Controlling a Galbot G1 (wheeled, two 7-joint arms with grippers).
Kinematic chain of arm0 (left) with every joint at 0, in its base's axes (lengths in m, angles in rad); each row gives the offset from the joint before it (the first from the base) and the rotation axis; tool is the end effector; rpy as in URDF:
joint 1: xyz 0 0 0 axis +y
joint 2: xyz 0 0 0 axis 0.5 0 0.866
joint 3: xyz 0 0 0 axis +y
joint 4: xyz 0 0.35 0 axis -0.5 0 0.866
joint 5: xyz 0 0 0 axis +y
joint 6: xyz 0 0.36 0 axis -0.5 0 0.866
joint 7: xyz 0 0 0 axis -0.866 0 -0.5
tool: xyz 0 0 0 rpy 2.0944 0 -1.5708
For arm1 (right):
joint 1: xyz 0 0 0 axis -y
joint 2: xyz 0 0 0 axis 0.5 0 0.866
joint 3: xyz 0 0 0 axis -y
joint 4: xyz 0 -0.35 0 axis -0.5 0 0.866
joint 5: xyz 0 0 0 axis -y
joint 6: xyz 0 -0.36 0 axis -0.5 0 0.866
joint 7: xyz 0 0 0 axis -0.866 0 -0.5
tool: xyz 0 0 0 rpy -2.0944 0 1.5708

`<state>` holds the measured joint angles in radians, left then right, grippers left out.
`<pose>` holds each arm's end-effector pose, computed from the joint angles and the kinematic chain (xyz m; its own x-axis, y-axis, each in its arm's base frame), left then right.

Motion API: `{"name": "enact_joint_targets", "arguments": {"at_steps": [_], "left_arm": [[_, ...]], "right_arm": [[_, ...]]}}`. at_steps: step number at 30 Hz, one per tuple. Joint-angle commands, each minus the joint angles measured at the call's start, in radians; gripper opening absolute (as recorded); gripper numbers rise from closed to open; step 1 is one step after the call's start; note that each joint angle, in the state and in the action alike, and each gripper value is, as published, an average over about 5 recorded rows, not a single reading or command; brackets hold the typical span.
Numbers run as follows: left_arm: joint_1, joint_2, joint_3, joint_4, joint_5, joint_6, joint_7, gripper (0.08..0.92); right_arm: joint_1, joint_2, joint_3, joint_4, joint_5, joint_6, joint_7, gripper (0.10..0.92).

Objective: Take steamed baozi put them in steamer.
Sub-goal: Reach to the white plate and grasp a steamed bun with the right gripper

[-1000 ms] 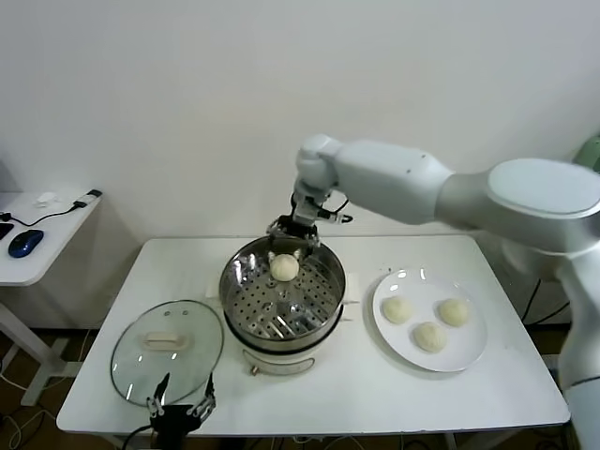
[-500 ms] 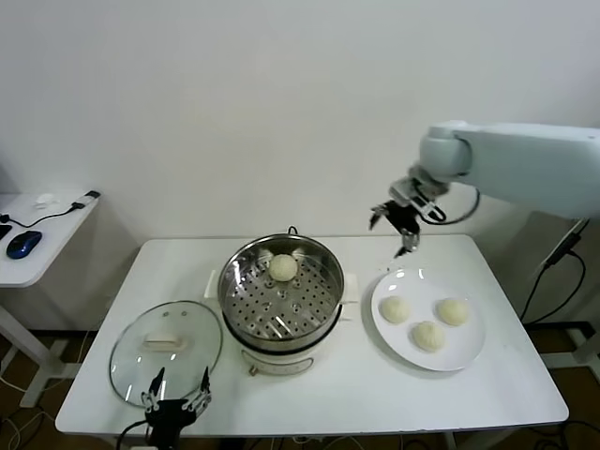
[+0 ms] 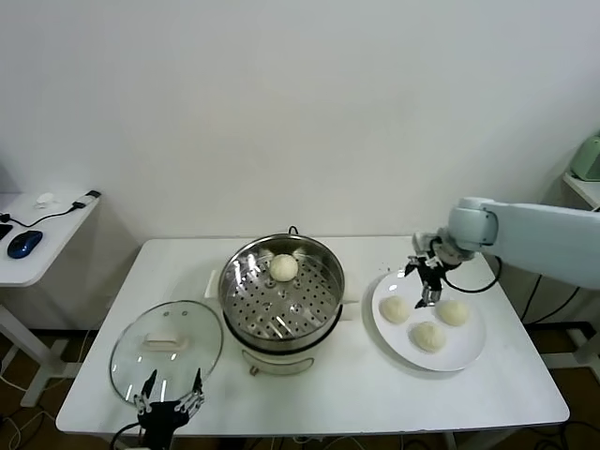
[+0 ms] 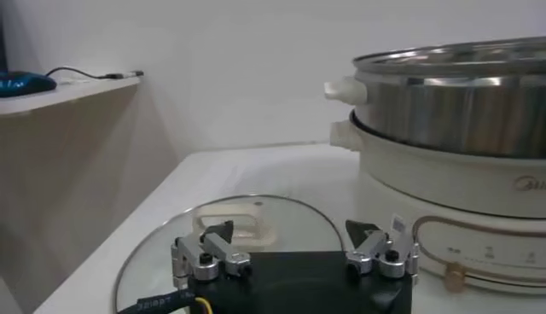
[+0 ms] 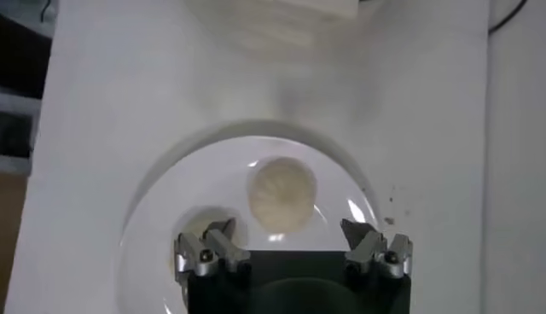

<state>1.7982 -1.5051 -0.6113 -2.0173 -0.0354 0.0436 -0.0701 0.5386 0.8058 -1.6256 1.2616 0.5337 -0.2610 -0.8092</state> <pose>0.1053 0.0412 -0.3613 -0.9361 -0.1228 0.3296 -0.0958 0.9906 0.0972 0.5331 -0.1111 -0.1795 -0.1494 -0.1429 0.9784 -0.9879 -0.0201 -0.1538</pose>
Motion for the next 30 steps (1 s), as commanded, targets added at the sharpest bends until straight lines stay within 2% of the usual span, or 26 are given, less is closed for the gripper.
{"name": "enact_joint_targets", "arguments": {"at_steps": [1,12,18,30], "left_arm": [[0.001,-0.001,-0.002,0.002,-0.002,-0.002,-0.001,0.823],[0.005,-0.002,-0.002,0.016,0.002,-0.006,-0.003,0.823],[0.005,-0.002,-0.004,0.022,0.003,-0.008,-0.005,0.823],[0.008,-0.003,0.000,0.017,0.007,-0.011,-0.004,0.823]], "right_arm": [[-0.215,0.048,0.154,-0.152,-0.019,-0.059,0.023,0.823],[-0.268,0.098,0.184,-0.231,-0.051,-0.045,0.015,0.820],[-0.289,0.108,0.226,-0.243,-0.047,-0.042,0.026,0.747],[-0.147,0.043,0.197,-0.144,-0.001,-0.021,-0.029,0.708]]}}
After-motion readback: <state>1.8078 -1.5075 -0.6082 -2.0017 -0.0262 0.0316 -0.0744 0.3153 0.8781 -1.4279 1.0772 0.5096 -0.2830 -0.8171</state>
